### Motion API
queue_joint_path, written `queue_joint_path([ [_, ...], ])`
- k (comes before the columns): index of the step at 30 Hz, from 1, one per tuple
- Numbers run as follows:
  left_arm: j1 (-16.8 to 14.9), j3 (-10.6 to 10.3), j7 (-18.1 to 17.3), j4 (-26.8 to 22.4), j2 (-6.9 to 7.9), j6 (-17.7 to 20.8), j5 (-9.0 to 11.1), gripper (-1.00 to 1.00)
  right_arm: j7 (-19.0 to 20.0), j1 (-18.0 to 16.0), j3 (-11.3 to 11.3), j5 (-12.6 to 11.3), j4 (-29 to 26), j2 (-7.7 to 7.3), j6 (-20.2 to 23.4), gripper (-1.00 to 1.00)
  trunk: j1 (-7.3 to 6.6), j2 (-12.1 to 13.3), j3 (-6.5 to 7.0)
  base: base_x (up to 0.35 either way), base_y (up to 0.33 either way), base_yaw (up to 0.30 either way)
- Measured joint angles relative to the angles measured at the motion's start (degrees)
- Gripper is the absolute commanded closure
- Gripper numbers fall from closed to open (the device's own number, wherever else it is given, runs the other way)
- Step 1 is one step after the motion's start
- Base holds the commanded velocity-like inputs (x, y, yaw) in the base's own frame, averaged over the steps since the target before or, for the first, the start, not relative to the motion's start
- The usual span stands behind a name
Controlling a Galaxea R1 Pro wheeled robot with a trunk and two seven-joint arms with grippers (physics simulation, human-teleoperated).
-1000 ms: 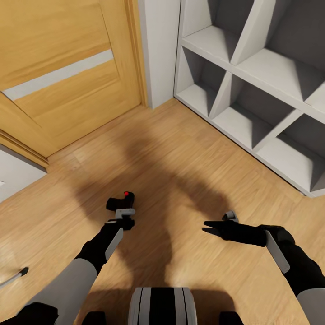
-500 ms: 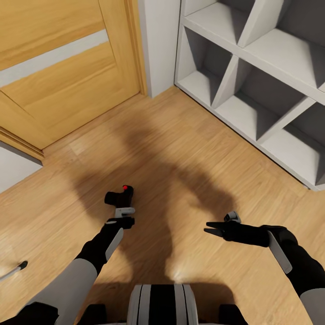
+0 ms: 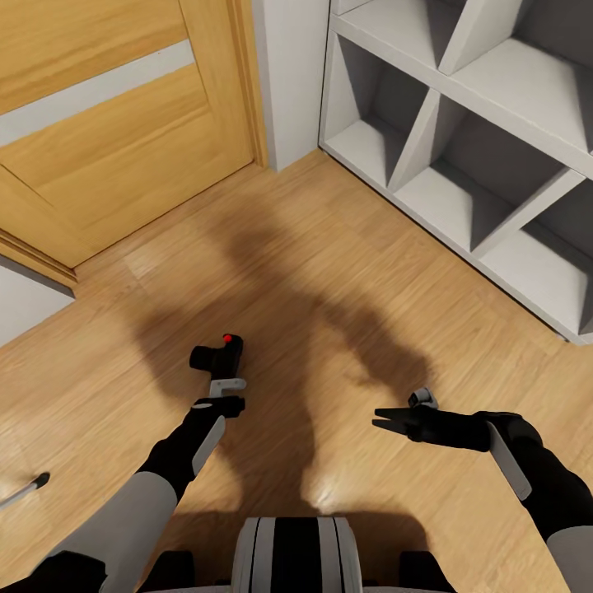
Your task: Attach the digital camera to the camera tripod in the bedroom.
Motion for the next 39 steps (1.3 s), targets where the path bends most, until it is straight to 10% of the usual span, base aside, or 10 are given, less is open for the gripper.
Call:
queue_joint_path([
  [8, 0.0, 0.0, 0.1, 0.0, 0.00, -0.2, -0.6, -1.00, 0.0, 0.0, 0.0, 0.0, 0.0, 0.07, 0.0, -1.00, 0.00, 0.0, 0.00, 0.000, 0.000, 0.000],
  [21, 0.0, -0.3, 0.1, 0.9, -0.42, -0.6, -7.0, -1.00, -0.2, 0.0, 0.0, -0.1, 0.0, 0.10, 0.0, -1.00, 0.00, 0.0, 0.00, 0.000, 0.000, 0.000],
  [39, 0.0, -0.8, 0.3, 1.1, -0.44, -0.7, -7.9, -1.00, -0.3, 0.0, 0.0, -0.1, 0.0, 0.27, 0.0, -1.00, 0.00, 0.0, 0.00, 0.000, 0.000, 0.000],
])
